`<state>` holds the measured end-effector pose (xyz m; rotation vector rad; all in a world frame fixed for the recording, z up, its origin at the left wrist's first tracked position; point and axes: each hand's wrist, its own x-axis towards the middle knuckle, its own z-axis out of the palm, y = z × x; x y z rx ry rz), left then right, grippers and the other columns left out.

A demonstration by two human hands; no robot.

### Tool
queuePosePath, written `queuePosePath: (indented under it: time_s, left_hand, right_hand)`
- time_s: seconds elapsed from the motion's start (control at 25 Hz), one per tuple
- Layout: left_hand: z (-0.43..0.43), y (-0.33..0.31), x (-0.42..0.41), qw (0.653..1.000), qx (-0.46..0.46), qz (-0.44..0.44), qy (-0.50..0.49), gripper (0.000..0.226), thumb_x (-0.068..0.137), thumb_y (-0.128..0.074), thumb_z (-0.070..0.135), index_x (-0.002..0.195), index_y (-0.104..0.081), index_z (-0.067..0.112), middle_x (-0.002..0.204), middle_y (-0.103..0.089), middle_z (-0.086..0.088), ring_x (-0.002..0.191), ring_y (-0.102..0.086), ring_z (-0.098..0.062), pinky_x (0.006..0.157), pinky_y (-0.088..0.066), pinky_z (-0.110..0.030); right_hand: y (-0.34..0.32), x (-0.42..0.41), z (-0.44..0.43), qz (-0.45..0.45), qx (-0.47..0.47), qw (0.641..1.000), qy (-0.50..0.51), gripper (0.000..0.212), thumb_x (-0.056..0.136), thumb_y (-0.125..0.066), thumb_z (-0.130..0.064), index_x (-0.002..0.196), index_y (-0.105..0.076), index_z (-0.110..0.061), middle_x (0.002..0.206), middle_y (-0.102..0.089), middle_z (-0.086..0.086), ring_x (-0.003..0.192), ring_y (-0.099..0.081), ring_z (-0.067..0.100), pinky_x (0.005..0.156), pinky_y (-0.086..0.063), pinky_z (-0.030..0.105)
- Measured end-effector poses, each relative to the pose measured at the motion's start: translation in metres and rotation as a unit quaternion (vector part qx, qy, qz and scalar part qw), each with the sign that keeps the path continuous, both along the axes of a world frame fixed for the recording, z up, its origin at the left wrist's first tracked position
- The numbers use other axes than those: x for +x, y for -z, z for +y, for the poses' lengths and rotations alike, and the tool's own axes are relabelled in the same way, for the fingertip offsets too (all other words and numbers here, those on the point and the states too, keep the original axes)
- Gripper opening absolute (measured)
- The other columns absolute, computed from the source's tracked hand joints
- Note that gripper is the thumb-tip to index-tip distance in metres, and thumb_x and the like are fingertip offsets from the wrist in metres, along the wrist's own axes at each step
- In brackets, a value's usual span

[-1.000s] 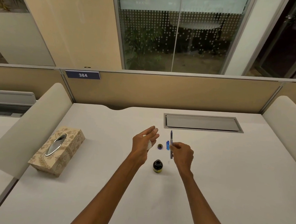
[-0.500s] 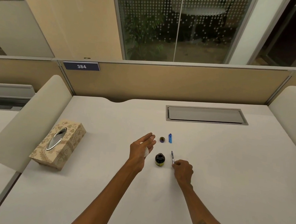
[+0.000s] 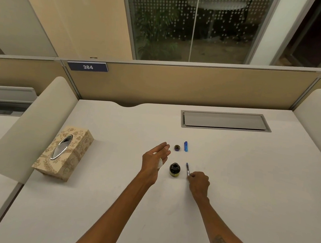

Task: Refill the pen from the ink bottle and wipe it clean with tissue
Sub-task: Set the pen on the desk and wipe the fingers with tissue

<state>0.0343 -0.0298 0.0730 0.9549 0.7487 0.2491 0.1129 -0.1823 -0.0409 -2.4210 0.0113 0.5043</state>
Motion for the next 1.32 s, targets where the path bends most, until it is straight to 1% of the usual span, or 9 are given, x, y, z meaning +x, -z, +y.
queuePosePath:
  time_s: [0.36,0.56,0.68,0.84,0.96,1.08,1.16,1.24,1.32]
  left_hand:
    - [-0.001,-0.001,-0.004,1.0,-0.004,0.0,0.0,0.04,0.089,-0.07,0.01,0.128,-0.063,0.006,0.123,-0.07,-0.009,0.111,-0.068,-0.025,0.108,-0.047,-0.039]
    - [-0.004,-0.004,-0.005,1.0,0.002,-0.002,0.003,0.045,0.09,-0.07,0.011,0.133,-0.059,0.007,0.122,-0.07,-0.007,0.113,-0.067,-0.025,0.109,-0.046,-0.04]
    - [-0.005,-0.005,-0.004,1.0,0.013,-0.004,0.011,0.048,0.091,-0.068,0.013,0.137,-0.055,0.008,0.126,-0.068,-0.007,0.116,-0.065,-0.026,0.11,-0.045,-0.041]
    - [-0.013,-0.012,-0.001,1.0,0.016,0.002,0.018,0.046,0.093,-0.065,0.021,0.136,-0.057,0.009,0.137,-0.062,-0.008,0.128,-0.057,-0.028,0.113,-0.041,-0.041]
    - [-0.016,-0.017,0.004,1.0,-0.005,-0.005,0.012,0.045,0.093,-0.064,0.028,0.132,-0.058,0.007,0.14,-0.058,-0.009,0.133,-0.052,-0.03,0.116,-0.036,-0.044]
    - [-0.016,-0.025,0.006,1.0,0.001,-0.023,0.016,0.066,0.083,-0.063,0.046,0.136,-0.054,0.008,0.144,-0.055,-0.007,0.135,-0.05,-0.027,0.112,-0.039,-0.038]
    - [-0.014,-0.031,0.008,0.999,0.012,-0.031,0.025,0.075,0.082,-0.055,0.055,0.142,-0.049,0.01,0.146,-0.053,-0.005,0.135,-0.049,-0.026,0.105,-0.042,-0.036]
    - [-0.015,-0.036,0.01,0.998,0.019,-0.042,0.037,0.067,0.091,-0.043,0.059,0.142,-0.049,0.017,0.148,-0.05,-0.002,0.133,-0.051,-0.024,0.102,-0.045,-0.038]
    - [-0.018,-0.041,0.011,0.998,0.01,-0.058,0.035,0.064,0.097,-0.03,0.061,0.142,-0.05,0.019,0.145,-0.052,0.003,0.117,-0.063,-0.018,0.097,-0.05,-0.038]
  right_hand:
    - [0.002,-0.001,0.001,-0.008,-0.001,1.0,0.007,0.014,0.088,-0.067,-0.012,0.084,-0.076,-0.003,0.08,-0.074,0.013,0.073,-0.065,0.028,0.071,-0.048,0.034]
    - [0.003,0.0,0.0,-0.01,0.006,1.0,0.021,0.02,0.088,-0.069,-0.017,0.081,-0.074,0.001,0.079,-0.073,0.015,0.068,-0.06,0.028,0.064,-0.04,0.031]
    - [-0.003,0.002,-0.002,-0.038,0.012,0.998,0.046,0.028,0.09,-0.064,-0.02,0.069,-0.063,-0.002,0.072,-0.067,0.012,0.069,-0.06,0.031,0.067,-0.048,0.035]
    - [-0.037,0.004,0.002,-0.13,0.123,0.978,0.106,0.018,0.096,-0.058,-0.019,0.105,-0.072,-0.011,0.106,-0.069,0.007,0.093,-0.066,0.024,0.079,-0.05,0.031]
    - [-0.074,0.005,0.009,-0.161,0.265,0.951,0.015,0.017,0.094,-0.063,-0.015,0.107,-0.073,-0.011,0.105,-0.072,0.003,0.089,-0.069,0.017,0.077,-0.054,0.025]
    - [-0.112,-0.003,0.015,-0.041,0.413,0.903,-0.11,0.019,0.093,-0.067,-0.015,0.109,-0.075,-0.008,0.101,-0.076,0.005,0.087,-0.072,0.018,0.079,-0.058,0.029]
    - [-0.126,-0.009,0.02,-0.002,0.425,0.884,-0.192,0.026,0.091,-0.069,-0.017,0.116,-0.073,-0.009,0.107,-0.074,0.005,0.093,-0.072,0.019,0.082,-0.059,0.028]
    - [-0.131,-0.014,0.025,-0.022,0.383,0.89,-0.246,0.035,0.089,-0.072,-0.021,0.123,-0.069,-0.017,0.113,-0.071,0.0,0.1,-0.069,0.014,0.087,-0.057,0.025]
    - [-0.133,-0.016,0.027,-0.053,0.36,0.896,-0.254,0.039,0.088,-0.072,-0.023,0.127,-0.067,-0.02,0.116,-0.069,-0.001,0.1,-0.067,0.01,0.088,-0.055,0.022]
